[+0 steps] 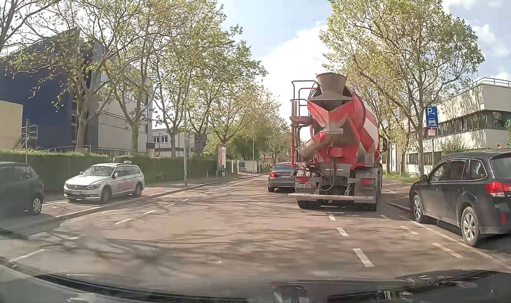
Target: Follow the waypoints while adhering to traffic rules and regulations
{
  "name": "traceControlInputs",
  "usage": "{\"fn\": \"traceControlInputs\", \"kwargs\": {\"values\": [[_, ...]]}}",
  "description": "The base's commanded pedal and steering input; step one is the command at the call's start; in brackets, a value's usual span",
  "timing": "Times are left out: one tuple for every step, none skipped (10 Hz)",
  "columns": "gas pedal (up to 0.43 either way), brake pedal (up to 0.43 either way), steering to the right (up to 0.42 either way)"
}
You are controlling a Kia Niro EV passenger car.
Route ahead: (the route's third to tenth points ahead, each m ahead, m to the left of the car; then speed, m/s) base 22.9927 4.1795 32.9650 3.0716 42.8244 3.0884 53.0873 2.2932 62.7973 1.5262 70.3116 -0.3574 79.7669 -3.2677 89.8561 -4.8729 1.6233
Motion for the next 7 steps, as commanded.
{"fn": "traceControlInputs", "kwargs": {"values": [[0.0, 0.0, 0.025], [0.0, 0.0, 0.028], [0.0, 0.0, 0.03], [0.0, 0.0, 0.031], [0.0, 0.0, 0.032], [0.0, 0.0, 0.033], [0.0, 0.0, 0.034]]}}
